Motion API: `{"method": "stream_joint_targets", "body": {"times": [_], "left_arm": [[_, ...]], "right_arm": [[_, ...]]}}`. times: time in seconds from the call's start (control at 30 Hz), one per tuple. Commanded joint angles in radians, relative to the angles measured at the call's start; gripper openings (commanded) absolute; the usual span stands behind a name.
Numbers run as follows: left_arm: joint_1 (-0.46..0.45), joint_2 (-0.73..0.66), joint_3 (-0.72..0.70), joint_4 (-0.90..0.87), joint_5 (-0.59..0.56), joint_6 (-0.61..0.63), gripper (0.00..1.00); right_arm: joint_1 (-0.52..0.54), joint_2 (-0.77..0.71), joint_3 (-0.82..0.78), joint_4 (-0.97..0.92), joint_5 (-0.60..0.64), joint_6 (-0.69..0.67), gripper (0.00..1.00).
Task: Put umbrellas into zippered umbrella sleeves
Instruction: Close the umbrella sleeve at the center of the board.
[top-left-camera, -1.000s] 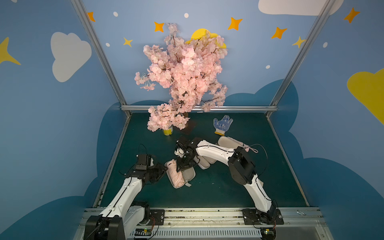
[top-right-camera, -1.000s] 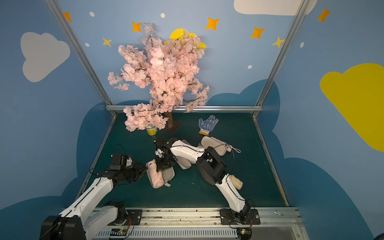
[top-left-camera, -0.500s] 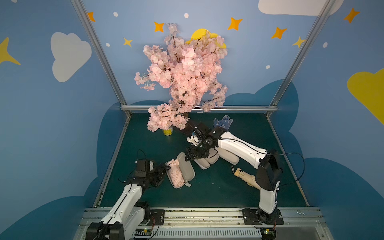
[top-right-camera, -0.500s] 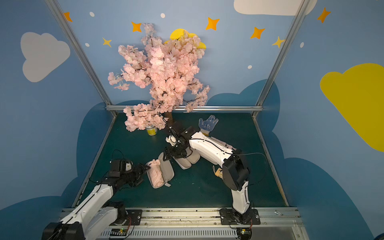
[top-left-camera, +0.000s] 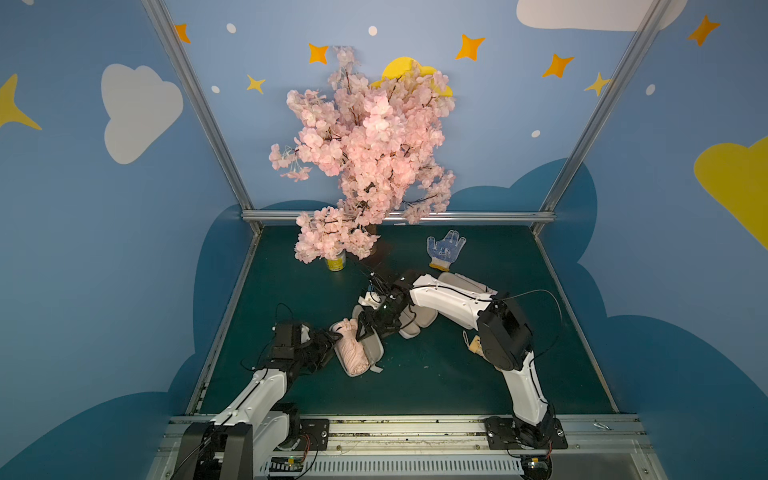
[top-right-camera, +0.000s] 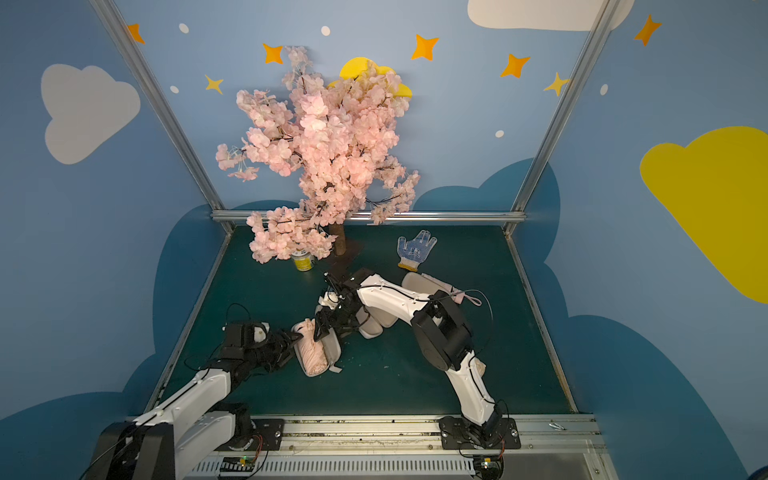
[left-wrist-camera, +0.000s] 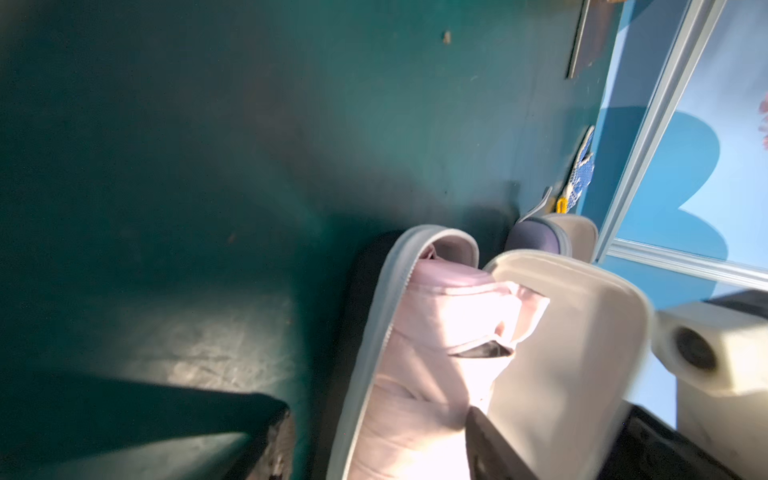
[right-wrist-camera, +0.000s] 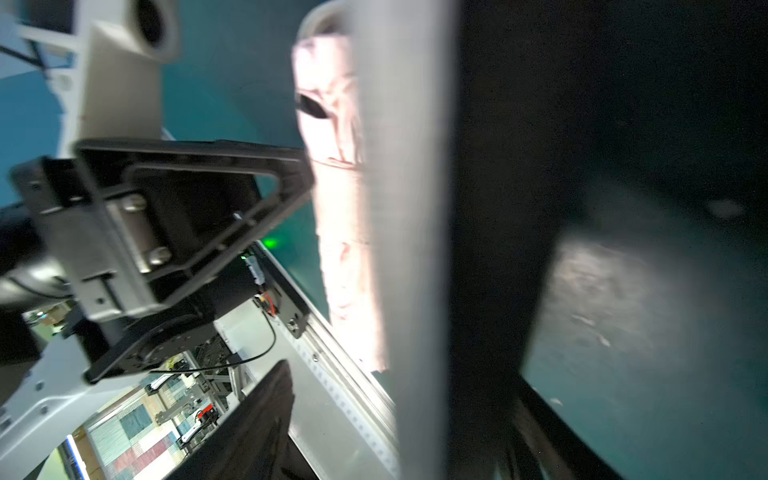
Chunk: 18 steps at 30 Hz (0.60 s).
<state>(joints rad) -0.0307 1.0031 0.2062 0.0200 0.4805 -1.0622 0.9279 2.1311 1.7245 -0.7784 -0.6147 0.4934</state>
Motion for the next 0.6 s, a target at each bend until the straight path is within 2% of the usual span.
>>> {"method": "stream_joint_targets", "body": {"times": [0.0, 0.2, 0.33, 0.47, 0.57], "left_arm": [[0.001, 0.022, -0.004, 0.033, 0.014, 0.007, 0.59], [0.003, 0.061, 0.002, 0.043, 0.019, 0.001, 0.55], [0.027, 0.017, 0.005, -0.033, -0.003, -0.005, 0.57], [0.094, -0.108, -0.033, -0.076, 0.012, -0.073, 0.78], [0.105, -0.191, -0.022, -0.110, 0.011, -0.068, 0.88]], "right_arm": [[0.023, -0.035, 0.013, 0.093, -0.095, 0.058, 0.74], [0.059, 0.063, -0.006, 0.142, -0.083, 0.098, 0.72], [0.058, 0.097, -0.048, 0.200, -0.061, 0.132, 0.61], [0.060, 0.114, -0.066, 0.174, -0.021, 0.135, 0.35], [0.061, 0.129, -0.055, 0.135, -0.001, 0.124, 0.29]]}}
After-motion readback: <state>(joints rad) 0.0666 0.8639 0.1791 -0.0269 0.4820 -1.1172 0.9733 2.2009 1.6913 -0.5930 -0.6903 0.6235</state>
